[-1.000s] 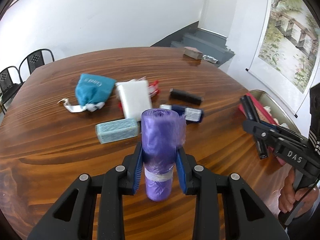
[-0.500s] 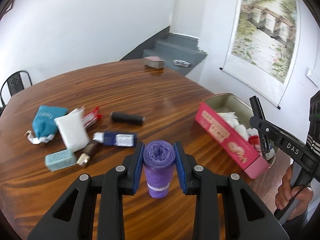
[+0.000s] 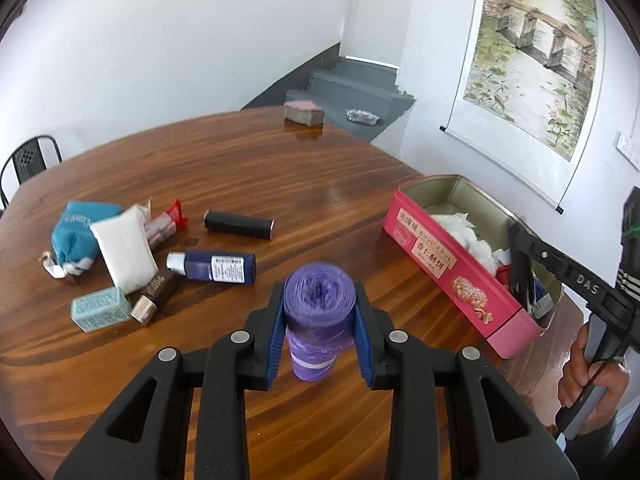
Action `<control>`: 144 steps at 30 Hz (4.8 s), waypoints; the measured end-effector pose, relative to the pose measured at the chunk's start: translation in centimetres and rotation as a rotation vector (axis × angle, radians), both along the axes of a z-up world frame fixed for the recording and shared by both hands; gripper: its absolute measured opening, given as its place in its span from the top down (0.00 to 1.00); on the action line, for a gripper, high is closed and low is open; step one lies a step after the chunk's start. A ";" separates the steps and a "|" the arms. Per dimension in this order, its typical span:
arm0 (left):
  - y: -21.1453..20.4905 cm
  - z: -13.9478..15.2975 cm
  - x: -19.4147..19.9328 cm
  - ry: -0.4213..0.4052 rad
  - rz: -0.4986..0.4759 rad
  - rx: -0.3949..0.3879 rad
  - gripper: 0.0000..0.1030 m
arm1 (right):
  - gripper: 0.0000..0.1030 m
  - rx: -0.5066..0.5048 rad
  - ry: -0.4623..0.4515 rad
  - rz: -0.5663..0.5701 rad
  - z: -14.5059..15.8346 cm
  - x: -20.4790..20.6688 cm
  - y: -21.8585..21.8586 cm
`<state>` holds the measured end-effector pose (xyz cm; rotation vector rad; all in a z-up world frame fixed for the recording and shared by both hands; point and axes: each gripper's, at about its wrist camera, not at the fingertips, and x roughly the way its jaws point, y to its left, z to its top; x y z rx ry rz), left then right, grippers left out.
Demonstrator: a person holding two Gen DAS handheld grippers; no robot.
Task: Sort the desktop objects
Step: 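Carry roll and comb into the red tin box and open both tools, then move both open tools back toward the remaining items on the table, then grasp light-blue patterned box with left tool while right tool grasps navy bottle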
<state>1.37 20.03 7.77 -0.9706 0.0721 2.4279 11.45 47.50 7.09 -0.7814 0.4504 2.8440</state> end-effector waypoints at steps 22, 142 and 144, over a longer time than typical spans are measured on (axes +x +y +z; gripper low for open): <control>4.0 1.4 -0.2 0.039 -0.069 0.015 0.68 | 0.34 0.017 0.069 -0.050 0.4 2.0 1.4; -15.6 -4.6 -9.7 -0.073 0.401 -0.073 0.33 | 0.23 0.162 -0.150 0.453 -2.8 -9.9 -18.1; -15.7 -4.4 -9.7 -0.074 0.401 -0.068 0.33 | 0.23 0.163 -0.175 0.486 -3.3 -11.7 -18.7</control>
